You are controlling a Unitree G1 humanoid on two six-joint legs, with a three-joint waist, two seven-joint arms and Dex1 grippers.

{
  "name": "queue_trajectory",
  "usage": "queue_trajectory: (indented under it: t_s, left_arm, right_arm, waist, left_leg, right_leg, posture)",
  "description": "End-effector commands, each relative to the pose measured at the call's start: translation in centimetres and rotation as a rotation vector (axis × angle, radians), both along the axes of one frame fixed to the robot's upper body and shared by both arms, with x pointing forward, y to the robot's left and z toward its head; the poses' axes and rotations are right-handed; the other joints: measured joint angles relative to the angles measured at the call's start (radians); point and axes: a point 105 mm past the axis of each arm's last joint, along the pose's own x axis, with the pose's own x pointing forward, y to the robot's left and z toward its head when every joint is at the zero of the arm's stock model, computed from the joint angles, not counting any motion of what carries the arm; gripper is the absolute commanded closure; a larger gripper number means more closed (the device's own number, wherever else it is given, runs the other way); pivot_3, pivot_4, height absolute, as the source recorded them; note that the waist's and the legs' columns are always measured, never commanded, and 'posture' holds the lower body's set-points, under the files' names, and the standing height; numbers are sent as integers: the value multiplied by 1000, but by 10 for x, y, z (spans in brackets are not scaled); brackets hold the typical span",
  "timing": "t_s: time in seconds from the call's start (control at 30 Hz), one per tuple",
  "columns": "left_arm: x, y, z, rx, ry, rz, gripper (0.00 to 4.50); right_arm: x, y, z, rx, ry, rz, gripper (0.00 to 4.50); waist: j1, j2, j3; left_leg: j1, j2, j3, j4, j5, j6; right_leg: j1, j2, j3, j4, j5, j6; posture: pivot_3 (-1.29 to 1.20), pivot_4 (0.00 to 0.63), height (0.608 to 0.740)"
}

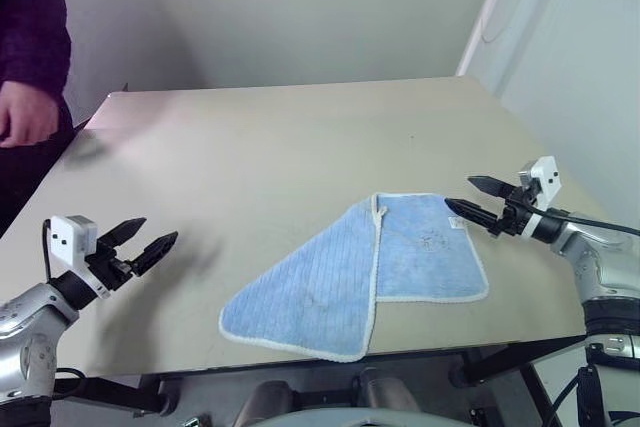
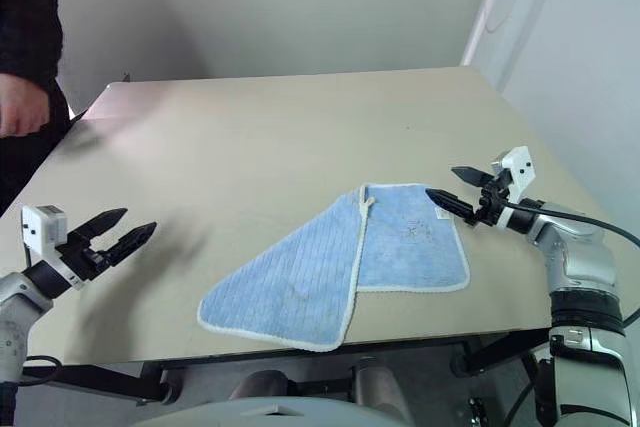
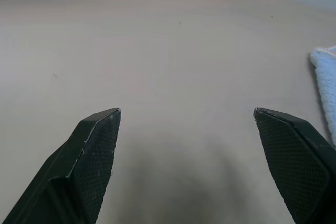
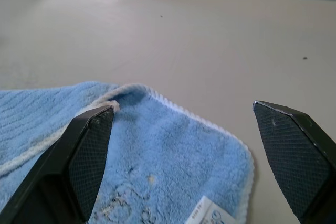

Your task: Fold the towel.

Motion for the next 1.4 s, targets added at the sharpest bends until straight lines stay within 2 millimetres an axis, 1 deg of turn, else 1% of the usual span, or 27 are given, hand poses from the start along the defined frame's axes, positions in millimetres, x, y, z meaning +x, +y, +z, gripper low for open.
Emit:
queue_trajectory:
  t_s: [0.03, 0.23, 0.3, 0.4, 0.53, 0.6, 0.7, 0.83, 0.93, 1.0, 1.1, 1.23, 1.4]
  left_arm:
    - [5, -3, 13, 26, -41, -21, 192]
    - [11, -11, 10, 16, -40, -49, 192]
    - [12, -16, 10, 7, -42, -64, 192]
    - [12, -23, 12, 5, -43, -96, 192]
    - [6, -34, 10, 38, -24, -156, 192]
    - [1, -48, 10, 68, -22, -209, 192]
    - [-9, -75, 17, 59, -30, -310, 192]
    - [-13, -92, 19, 80, -34, -370, 192]
    - [-18, -96, 15, 73, -20, -369, 192]
    - [-21, -96, 10, 68, -4, -363, 192]
    - [-22, -95, 7, 61, 4, -350, 192]
    - [-22, -94, 4, 49, 7, -327, 192]
    - [-23, -90, 4, 51, 8, -303, 192]
  right_arm:
    - [4, 3, 8, -2, -33, 3, 33]
    - [13, 3, 6, 29, -21, -49, 33]
    - [16, 2, -1, -9, 12, -71, 33]
    - [24, -6, -14, -86, 71, -135, 33]
    - [30, -9, -13, -26, 64, -184, 33]
    - [29, -12, -16, -28, 74, -194, 33]
    - [30, -16, -19, -14, 88, -224, 33]
    - [33, -19, -25, -14, 149, -252, 33]
    - [41, -24, -35, -43, 201, -301, 33]
    - [49, -25, -40, -57, 232, -340, 33]
    - [56, -24, -49, -98, 287, -367, 33]
    - [62, -11, -52, -115, 303, -317, 33]
    - [64, 5, -60, -130, 328, -262, 33]
  waist:
    - [0, 0, 0]
    - [0, 0, 0]
    - [-1, 0, 0]
    - [-2, 0, 0]
    - [0, 0, 0]
    - [-1, 0, 0]
    - [1, 0, 0]
    - [-1, 1, 0]
    - [-9, 1, 0]
    - [-12, 2, 0]
    - [-10, 2, 0]
    - [-7, 2, 0]
    - [-11, 2, 0]
  left_leg:
    - [0, 0, 0, 0, 0, 0]
    - [1, 0, 0, 0, 0, 0]
    - [1, 0, 0, 0, 0, 0]
    - [0, 0, 0, 0, 0, 0]
    - [0, 0, 0, 0, 0, 0]
    - [0, 0, 0, 0, 0, 0]
    - [-1, 0, 0, 0, 0, 0]
    - [0, 0, 1, 0, 0, 0]
    - [1, 0, 1, 0, 0, 0]
    - [1, 0, 2, 0, 0, 0]
    - [1, 0, 2, 0, 0, 0]
    - [1, 0, 2, 0, 0, 0]
    - [1, 0, 2, 0, 0, 0]
  right_leg:
    - [0, 0, 0, 0, 0, 0]
    - [1, 0, 0, 1, 0, -1]
    - [0, 0, 0, 1, 0, 0]
    - [0, 0, 0, 0, 0, 0]
    - [0, 0, 0, 0, 0, -1]
    - [0, 0, 0, 0, 0, -1]
    - [0, -1, 0, 0, 0, -1]
    - [0, 0, 1, 0, 0, -1]
    - [1, 1, 1, 1, 0, -1]
    - [1, 2, 1, 1, 0, -1]
    - [1, 2, 1, 1, 0, -1]
    - [1, 2, 1, 1, 0, -1]
    - [1, 1, 1, 0, 0, -1]
  posture:
    - [0, 0, 740]
    - [0, 0, 740]
    - [0, 0, 740]
    - [0, 0, 740]
    - [0, 0, 740]
    - [0, 0, 740]
    - [0, 0, 740]
    - [0, 0, 740]
    - [0, 0, 740]
    - [0, 0, 740]
    - [0, 0, 740]
    - [0, 0, 740]
    - [0, 0, 740]
